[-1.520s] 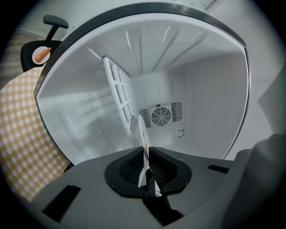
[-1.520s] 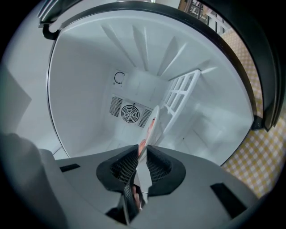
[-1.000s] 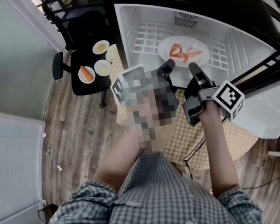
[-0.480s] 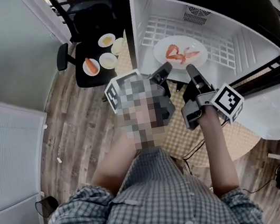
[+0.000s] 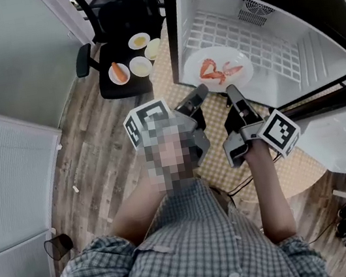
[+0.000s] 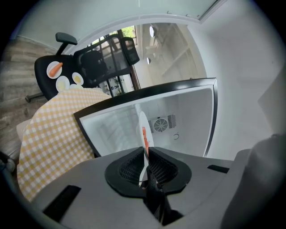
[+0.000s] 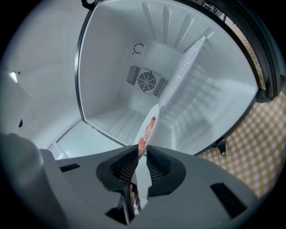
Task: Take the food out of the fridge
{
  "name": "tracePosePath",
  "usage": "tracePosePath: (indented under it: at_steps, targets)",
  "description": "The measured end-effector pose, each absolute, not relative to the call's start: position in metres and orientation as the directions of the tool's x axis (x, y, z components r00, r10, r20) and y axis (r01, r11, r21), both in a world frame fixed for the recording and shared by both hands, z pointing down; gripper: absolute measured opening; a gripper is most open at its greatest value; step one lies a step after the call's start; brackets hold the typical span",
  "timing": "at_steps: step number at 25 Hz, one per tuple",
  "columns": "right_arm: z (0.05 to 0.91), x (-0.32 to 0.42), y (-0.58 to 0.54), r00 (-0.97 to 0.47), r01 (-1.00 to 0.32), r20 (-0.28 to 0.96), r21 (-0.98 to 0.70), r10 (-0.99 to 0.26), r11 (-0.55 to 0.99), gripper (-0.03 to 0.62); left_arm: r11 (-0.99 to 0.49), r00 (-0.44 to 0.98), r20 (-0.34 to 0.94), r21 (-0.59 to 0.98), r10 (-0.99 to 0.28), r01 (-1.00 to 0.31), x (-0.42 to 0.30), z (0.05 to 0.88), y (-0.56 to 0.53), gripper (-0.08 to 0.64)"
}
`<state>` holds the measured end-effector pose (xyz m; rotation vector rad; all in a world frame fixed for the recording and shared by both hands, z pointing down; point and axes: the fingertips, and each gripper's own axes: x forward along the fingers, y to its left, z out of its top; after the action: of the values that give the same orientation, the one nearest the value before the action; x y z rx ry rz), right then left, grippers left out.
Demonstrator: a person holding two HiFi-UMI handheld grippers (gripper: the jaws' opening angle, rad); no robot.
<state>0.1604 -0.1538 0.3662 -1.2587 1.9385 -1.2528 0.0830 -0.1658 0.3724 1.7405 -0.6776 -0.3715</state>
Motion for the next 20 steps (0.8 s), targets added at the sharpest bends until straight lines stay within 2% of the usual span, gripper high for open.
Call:
tracePosePath:
  at_steps: [12, 20]
  targets:
    - [0.398, 0.128, -0.137, -0.509, -0.442, 0.12, -0.886, -0.852, 0.14, 0.048, -0.123, 0.787, 0.138, 0.957, -0.601, -0.262, 0.052, 0.407, -0.143, 0.035]
    - [0.434, 0.112, -0.13, -0.531, -0.43, 0.182, -0.9, -0.828, 0.078, 0.048, -0.066, 0.785, 0.2, 0.954, -0.587, -0.292, 0.038, 0.444, -0.134, 0.037]
